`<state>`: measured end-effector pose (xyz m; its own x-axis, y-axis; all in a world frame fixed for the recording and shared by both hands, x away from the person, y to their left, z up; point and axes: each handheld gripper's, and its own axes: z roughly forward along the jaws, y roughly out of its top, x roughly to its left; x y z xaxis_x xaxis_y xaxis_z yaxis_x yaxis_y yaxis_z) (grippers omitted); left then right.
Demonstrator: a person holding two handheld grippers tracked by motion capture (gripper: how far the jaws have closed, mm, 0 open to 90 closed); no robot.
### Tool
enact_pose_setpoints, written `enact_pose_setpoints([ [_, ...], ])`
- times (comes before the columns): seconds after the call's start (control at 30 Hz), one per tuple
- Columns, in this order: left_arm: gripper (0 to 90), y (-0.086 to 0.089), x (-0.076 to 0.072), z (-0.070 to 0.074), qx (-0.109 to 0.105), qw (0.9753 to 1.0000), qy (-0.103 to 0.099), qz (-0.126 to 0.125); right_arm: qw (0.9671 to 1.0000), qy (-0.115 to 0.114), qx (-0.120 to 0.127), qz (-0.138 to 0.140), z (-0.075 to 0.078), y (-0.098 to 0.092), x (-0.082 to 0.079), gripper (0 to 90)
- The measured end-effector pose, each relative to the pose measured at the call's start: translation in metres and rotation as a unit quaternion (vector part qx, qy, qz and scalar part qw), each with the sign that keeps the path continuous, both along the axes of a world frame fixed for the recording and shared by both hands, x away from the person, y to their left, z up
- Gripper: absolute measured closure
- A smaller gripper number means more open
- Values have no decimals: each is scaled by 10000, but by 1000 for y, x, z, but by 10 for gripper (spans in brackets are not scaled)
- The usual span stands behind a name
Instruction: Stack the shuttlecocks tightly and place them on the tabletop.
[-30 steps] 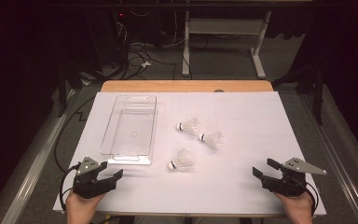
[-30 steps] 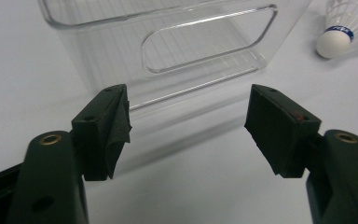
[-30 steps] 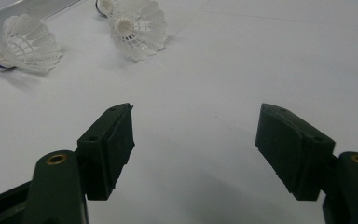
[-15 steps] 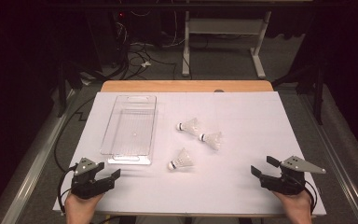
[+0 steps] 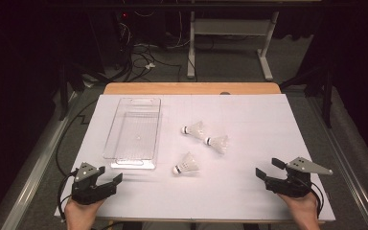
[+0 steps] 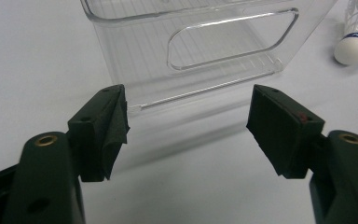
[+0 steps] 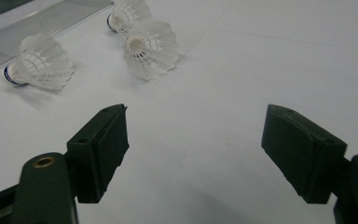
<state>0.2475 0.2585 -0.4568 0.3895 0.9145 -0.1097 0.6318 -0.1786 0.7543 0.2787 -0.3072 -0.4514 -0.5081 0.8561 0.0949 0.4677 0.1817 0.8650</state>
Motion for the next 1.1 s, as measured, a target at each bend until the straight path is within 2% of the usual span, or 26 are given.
enact_pose_setpoints([
  [0.2, 291, 0, -3, 3, -12, 10000, -85, -32, 9999, -82, 85, -12, 1, 5, 4, 230],
  [0.37, 279, 1, -3, 1, -67, 10000, 7, 1, 9999, -45, 150, -1, 3, 12, 7, 247],
  [0.43, 272, 3, -3, 0, -163, 9999, 34, 1, 9999, -32, 151, -9, 3, 14, 9, 255],
  [0.5, 271, 5, -3, 0, -254, 9997, 26, 18, 9999, 21, 123, -41, 3, 17, 13, 265],
  [0.6, 272, 6, -4, 0, -282, 9996, -26, 33, 9998, 145, 132, -59, 2, 20, 18, 278],
  [0.87, 274, 6, -5, -1, -305, 9994, -134, 8, 9999, 117, 71, 42, 4, 34, 26, 289],
  [1.1, 269, 6, -3, -2, -332, 9994, -131, -14, 9995, 298, -61, 64, 4, 42, 34, 319],
])
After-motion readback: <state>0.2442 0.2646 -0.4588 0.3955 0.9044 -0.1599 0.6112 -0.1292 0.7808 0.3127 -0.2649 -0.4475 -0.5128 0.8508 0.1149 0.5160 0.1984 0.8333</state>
